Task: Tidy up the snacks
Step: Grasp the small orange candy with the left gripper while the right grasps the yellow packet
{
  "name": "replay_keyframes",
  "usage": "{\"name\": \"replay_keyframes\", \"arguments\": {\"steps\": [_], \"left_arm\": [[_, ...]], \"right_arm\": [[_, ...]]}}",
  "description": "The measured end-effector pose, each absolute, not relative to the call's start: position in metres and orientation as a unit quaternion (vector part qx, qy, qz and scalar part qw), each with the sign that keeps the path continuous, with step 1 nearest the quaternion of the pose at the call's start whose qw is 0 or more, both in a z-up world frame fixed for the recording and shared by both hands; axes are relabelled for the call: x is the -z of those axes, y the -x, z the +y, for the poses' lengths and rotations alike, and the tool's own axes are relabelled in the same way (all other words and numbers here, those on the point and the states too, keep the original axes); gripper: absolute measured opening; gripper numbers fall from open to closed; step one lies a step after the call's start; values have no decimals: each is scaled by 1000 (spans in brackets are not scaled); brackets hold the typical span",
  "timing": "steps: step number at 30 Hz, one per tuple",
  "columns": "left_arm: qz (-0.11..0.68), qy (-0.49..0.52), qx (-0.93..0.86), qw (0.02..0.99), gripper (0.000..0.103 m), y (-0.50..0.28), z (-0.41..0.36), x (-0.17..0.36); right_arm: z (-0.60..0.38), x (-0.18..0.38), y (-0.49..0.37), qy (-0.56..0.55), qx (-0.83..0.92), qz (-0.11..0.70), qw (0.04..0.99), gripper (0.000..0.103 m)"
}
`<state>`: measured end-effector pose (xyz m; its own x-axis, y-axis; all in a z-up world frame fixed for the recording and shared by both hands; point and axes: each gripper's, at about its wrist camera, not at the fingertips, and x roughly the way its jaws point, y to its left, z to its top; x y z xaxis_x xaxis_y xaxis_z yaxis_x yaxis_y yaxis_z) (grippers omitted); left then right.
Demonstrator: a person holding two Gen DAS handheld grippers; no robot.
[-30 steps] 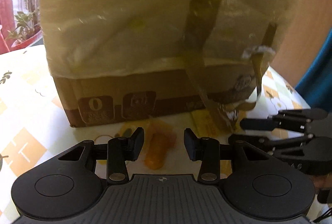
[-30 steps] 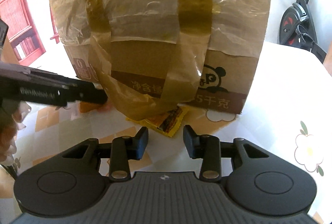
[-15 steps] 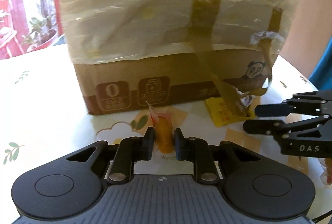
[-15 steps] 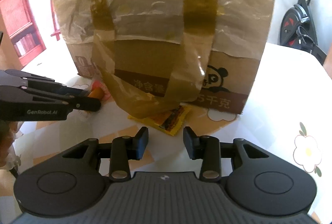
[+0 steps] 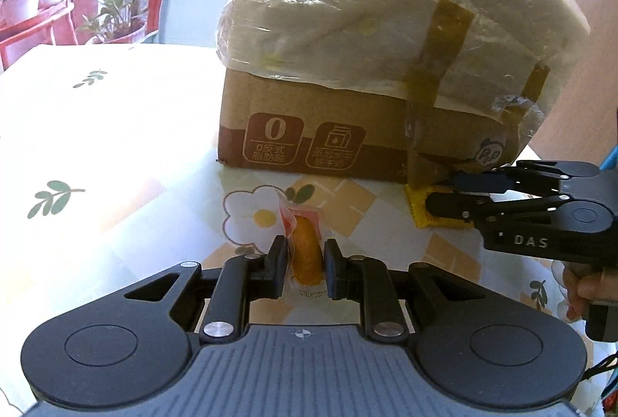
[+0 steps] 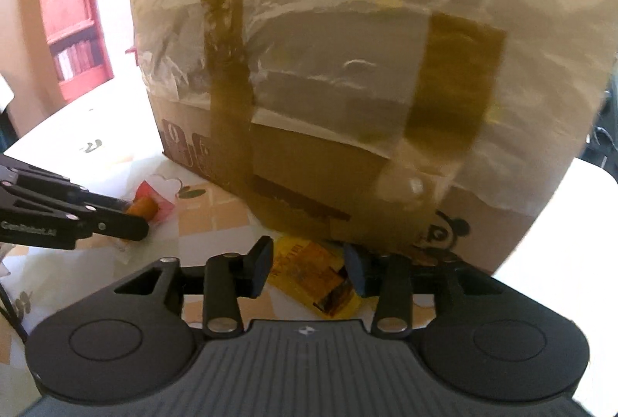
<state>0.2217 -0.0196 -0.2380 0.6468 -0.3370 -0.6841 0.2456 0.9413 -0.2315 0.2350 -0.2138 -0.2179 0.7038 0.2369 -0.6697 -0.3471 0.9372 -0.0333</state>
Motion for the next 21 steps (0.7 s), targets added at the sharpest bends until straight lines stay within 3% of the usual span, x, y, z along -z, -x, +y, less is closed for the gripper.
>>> {"name": "replay_keyframes", "arguments": {"steps": [4, 21], "left_arm": [[385, 65, 158, 907, 21, -220, -19, 241], [384, 89, 155, 906, 21, -214, -8, 244]], "right_arm": [[-212, 224, -242, 83, -164, 360, 915, 50], [-241, 223, -213, -82, -89, 399, 909, 50]]}}
